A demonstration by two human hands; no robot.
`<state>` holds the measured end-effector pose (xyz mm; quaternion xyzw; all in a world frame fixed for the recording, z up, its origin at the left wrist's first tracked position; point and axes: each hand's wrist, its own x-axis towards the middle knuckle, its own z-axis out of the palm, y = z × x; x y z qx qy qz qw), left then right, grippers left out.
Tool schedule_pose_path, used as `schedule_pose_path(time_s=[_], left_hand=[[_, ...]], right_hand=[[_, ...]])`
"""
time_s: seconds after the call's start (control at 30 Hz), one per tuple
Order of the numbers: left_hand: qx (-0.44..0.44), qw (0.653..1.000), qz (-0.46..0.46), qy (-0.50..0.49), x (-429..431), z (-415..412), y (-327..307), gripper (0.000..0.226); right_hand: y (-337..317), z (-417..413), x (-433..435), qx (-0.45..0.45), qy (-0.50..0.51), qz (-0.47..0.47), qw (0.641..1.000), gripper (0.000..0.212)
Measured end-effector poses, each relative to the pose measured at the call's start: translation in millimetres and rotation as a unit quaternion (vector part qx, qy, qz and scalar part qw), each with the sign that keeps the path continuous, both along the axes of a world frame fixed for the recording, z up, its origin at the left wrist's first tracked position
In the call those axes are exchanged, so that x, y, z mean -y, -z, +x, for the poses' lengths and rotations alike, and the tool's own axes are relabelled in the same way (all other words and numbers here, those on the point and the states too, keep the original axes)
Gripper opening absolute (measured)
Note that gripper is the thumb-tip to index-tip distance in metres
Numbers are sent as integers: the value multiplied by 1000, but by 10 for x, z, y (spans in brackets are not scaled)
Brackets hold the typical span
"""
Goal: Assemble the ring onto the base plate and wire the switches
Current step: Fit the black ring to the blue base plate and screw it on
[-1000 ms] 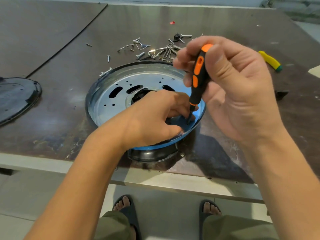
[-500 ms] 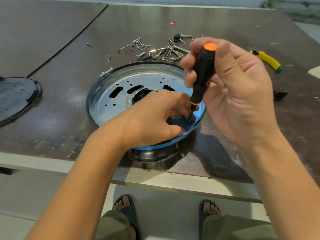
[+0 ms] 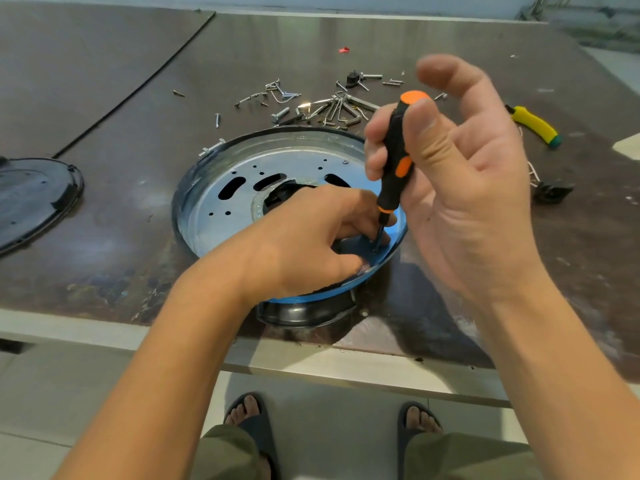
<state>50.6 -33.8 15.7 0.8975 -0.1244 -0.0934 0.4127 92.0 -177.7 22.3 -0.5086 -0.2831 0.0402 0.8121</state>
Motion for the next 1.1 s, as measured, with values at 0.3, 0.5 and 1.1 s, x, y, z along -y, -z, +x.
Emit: schedule_pose_path(time_s=[0.3, 0.5, 1.1], left_hand=[[4, 1000, 1, -6, 6, -8, -2, 48], [8, 1000, -4, 1, -9, -8, 5, 44], [7, 1000, 2, -3, -27, 4, 29, 50]], right_hand=[[-61, 32, 58, 17, 21, -34, 999, 13], [-50, 81, 55, -28, 22, -2, 999, 9], [-45, 77, 88, 10, 17, -10, 1000, 13]])
